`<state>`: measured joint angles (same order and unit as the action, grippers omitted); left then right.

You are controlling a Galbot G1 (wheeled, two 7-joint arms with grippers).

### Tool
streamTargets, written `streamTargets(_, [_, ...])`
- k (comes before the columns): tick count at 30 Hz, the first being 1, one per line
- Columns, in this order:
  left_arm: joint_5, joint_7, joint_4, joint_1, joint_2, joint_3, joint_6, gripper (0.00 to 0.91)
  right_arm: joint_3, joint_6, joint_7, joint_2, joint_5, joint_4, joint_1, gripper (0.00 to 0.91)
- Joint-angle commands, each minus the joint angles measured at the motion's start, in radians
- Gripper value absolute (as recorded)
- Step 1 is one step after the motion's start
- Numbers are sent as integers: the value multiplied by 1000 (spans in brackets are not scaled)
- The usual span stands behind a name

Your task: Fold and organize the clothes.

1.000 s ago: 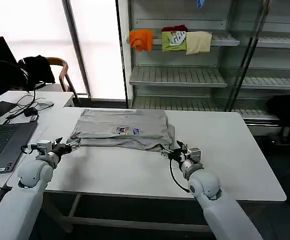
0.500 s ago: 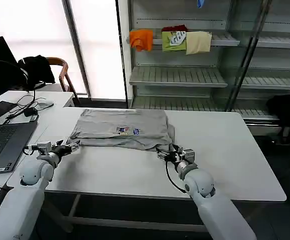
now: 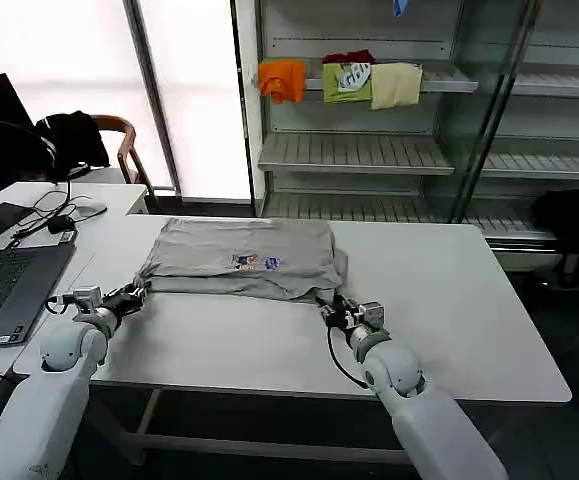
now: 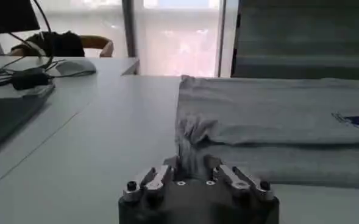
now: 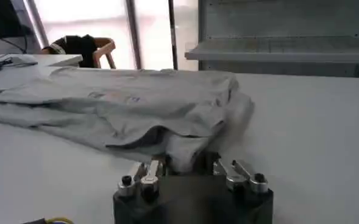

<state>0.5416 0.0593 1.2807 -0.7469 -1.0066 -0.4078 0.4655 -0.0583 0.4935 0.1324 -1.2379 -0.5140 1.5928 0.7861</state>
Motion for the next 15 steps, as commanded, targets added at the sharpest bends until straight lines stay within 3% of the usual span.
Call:
streamTargets(1, [-12, 0, 11, -2, 7, 2, -8, 10, 0, 1, 1, 8, 3, 19, 2, 0])
streamTargets(9, [16, -33, 137, -49, 34, -7, 11, 0, -4, 10, 5, 54, -13, 82, 17, 0])
streamTargets(15, [49, -93, 322, -188, 53, -49, 61, 10, -9, 30, 18, 124, -49, 208, 77, 0])
